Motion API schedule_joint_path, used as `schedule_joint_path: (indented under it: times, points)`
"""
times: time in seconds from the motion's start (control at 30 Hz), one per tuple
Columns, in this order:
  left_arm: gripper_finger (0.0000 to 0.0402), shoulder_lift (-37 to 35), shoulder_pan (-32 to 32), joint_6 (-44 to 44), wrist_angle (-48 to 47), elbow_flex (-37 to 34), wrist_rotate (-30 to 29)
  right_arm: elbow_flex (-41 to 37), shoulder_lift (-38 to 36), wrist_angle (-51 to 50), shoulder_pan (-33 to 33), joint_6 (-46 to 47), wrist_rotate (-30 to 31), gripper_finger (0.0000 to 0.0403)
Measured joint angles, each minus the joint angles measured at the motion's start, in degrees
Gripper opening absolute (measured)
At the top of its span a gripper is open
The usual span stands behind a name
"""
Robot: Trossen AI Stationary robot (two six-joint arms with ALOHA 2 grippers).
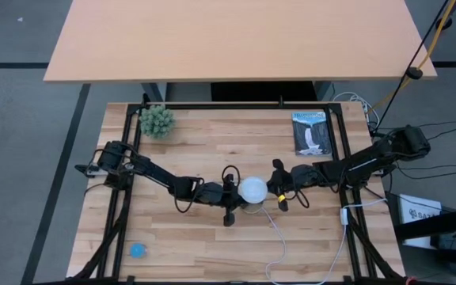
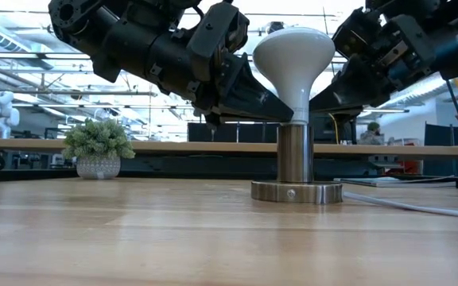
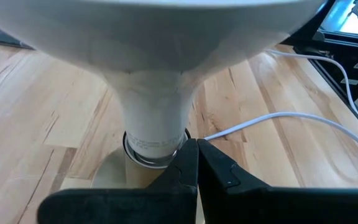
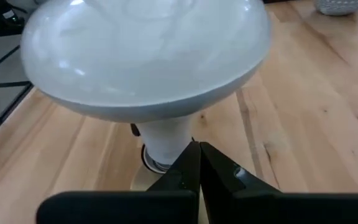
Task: Screw lightbulb
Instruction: Insert the lightbulb into the lamp
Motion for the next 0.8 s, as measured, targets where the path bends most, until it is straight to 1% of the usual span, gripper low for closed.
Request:
schedule_joint_path:
  times: [0.13, 0.2, 0.37, 0.43, 0.5, 0.53, 0.63, 0.7, 0.77, 0.8]
  points:
    - [0.0, -0.1, 0.1, 0.0, 0.0, 0.0, 0.0, 0.0, 0.0, 0.0, 0.0, 4.5, 0.4, 0.0]
    - [0.0, -0.1, 0.1, 0.0, 0.0, 0.0, 0.0, 0.0, 0.0, -0.1, 0.0, 4.7, 2.6, 0.0]
    - [0.0, -0.1, 0.1, 0.0, 0.0, 0.0, 0.0, 0.0, 0.5, -0.2, 0.4, 7.4, 2.9, 0.0]
    - [0.0, -0.1, 0.1, 0.2, 0.0, 0.0, 0.0, 0.0, 1.2, -3.1, 0.8, 7.3, 5.0, 0.0]
    - [0.0, -0.1, 0.2, 0.2, 0.0, 0.0, 0.0, 0.0, 2.2, -6.2, -0.2, 7.4, 7.4, 0.0]
    - [0.0, -0.1, 0.3, 0.2, 0.0, 0.0, 0.0, -0.1, 2.5, -6.7, -0.9, 7.4, 7.7, 0.0]
    - [0.0, -0.1, 0.3, 0.2, 0.0, 0.0, 0.1, -0.1, 3.2, -3.1, -1.9, 6.0, 2.5, 0.0]
    - [0.0, -0.1, 0.3, 0.2, 0.0, 0.0, 0.3, 0.0, 3.4, -1.5, -2.2, 2.3, 2.3, 0.0]
    - [0.0, -0.1, 0.3, 0.2, 0.3, 0.0, 0.4, -0.1, 3.5, -1.7, -4.4, 0.6, 3.3, 0.0]
    - [0.0, -0.1, 0.3, 0.2, 0.5, 0.0, 0.5, -0.1, 3.5, -1.6, -5.8, 0.5, 1.7, 0.0]
